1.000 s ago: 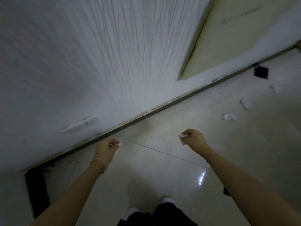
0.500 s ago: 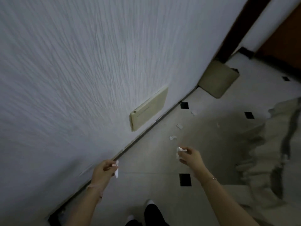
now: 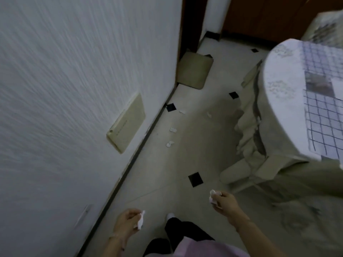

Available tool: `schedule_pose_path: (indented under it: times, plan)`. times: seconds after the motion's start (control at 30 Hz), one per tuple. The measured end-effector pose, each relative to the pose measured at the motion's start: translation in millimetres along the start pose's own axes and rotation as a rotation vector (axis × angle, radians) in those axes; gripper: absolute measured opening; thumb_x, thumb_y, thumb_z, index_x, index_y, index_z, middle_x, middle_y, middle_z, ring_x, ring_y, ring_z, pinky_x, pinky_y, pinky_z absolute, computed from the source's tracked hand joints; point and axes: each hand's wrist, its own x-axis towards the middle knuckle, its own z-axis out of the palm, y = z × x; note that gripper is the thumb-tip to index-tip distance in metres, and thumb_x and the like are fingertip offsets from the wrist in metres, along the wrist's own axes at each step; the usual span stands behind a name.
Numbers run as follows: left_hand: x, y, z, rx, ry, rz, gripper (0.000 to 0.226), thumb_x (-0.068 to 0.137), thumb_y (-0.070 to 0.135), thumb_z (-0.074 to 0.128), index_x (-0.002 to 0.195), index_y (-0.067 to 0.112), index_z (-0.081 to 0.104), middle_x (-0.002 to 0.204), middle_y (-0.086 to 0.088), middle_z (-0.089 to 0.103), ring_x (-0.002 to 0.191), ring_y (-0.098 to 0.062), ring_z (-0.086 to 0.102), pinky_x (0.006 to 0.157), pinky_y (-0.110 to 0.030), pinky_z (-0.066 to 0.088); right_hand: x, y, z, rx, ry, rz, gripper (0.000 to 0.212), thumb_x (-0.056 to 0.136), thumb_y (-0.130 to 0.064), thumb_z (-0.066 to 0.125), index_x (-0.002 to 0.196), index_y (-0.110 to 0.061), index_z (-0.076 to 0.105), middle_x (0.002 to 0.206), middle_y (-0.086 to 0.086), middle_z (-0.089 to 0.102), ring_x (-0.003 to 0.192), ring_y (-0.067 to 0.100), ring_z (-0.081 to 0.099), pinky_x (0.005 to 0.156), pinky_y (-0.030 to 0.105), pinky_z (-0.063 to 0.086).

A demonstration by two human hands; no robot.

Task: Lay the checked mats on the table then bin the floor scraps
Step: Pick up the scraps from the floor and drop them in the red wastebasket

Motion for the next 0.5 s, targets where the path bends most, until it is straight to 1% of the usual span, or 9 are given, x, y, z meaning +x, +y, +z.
schedule_pose_path:
  times: [0.07,0.13,0.2,0.27,0.3,0.37,0.4,0.43,0.5]
  plan:
    - [9,2,0,0.092,0.023,0.056,0.015,0.084,-0.016,0.053,0.073,-0.007,0.056,0.039,-0.005,0.058,0.045,-0.017,0.06,0.046,-0.018,0.049,1,1,-9,0.03,0.026,0.014,0.019,0.09,-0.021,0.062,0.076,-0.008,0.062,0.077,0.011,0.062,0.07,0.017,0.06,0.059,0.021,0.051]
    - [18,4,-3,0.167,0.033,0.066,0.018,0.083,-0.009,0.059,0.066,-0.004,0.057,0.045,-0.01,0.058,0.053,-0.02,0.054,0.05,-0.02,0.046,1,-1,-17,0.058,0.047,-0.002,0.02,0.091,-0.021,0.061,0.075,-0.008,0.061,0.075,0.009,0.061,0.068,0.016,0.058,0.058,0.019,0.05]
    - [27,4,-6,0.219,0.024,0.039,0.017,0.081,-0.007,0.063,0.065,-0.004,0.057,0.053,-0.014,0.056,0.054,-0.022,0.051,0.049,-0.019,0.046,-1,-9,-23,0.092,0.087,-0.03,0.023,0.091,-0.02,0.06,0.071,-0.01,0.058,0.073,0.008,0.059,0.067,0.015,0.056,0.06,0.021,0.049]
    - [35,4,-9,0.228,0.021,-0.039,0.01,0.078,-0.011,0.064,0.07,-0.007,0.06,0.054,-0.016,0.059,0.058,-0.025,0.052,0.055,-0.023,0.047,-4,-18,-30,0.152,0.138,-0.056,0.027,0.091,-0.02,0.06,0.066,-0.012,0.057,0.071,0.007,0.059,0.067,0.016,0.055,0.064,0.022,0.048]
    - [39,6,-10,0.259,0.02,-0.079,0.011,0.075,-0.012,0.068,0.069,-0.005,0.061,0.059,-0.018,0.063,0.061,-0.026,0.054,0.061,-0.027,0.047,-7,-22,-33,0.178,0.154,-0.076,0.031,0.091,-0.02,0.06,0.062,-0.013,0.055,0.07,0.007,0.058,0.068,0.017,0.054,0.065,0.022,0.047]
    - [51,10,-12,0.347,-0.024,-0.107,0.012,0.069,-0.009,0.072,0.068,-0.001,0.064,0.085,-0.028,0.068,0.075,-0.031,0.057,0.076,-0.035,0.048,-15,-26,-39,0.246,0.182,-0.123,0.038,0.092,-0.02,0.058,0.056,-0.014,0.046,0.068,0.007,0.054,0.069,0.018,0.051,0.065,0.023,0.042]
    - [57,17,-11,0.405,-0.059,-0.106,0.009,0.072,-0.009,0.069,0.073,-0.002,0.065,0.098,-0.03,0.066,0.083,-0.033,0.058,0.082,-0.038,0.047,-20,-25,-41,0.292,0.211,-0.141,0.04,0.093,-0.019,0.057,0.055,-0.015,0.043,0.067,0.006,0.053,0.069,0.018,0.049,0.064,0.023,0.04]
    - [62,27,-10,0.468,-0.098,-0.104,0.008,0.077,-0.01,0.065,0.081,-0.003,0.066,0.104,-0.028,0.065,0.09,-0.035,0.058,0.085,-0.038,0.047,-27,-23,-41,0.339,0.25,-0.148,0.041,0.093,-0.018,0.056,0.055,-0.015,0.042,0.065,0.006,0.052,0.068,0.018,0.048,0.064,0.024,0.039]
    - [77,47,-9,0.594,-0.171,-0.087,0.011,0.081,-0.012,0.059,0.084,-0.003,0.065,0.097,-0.023,0.064,0.091,-0.036,0.057,0.083,-0.036,0.045,-43,-12,-38,0.427,0.328,-0.139,0.039,0.093,-0.018,0.055,0.057,-0.014,0.042,0.064,0.005,0.05,0.064,0.016,0.047,0.064,0.025,0.039]
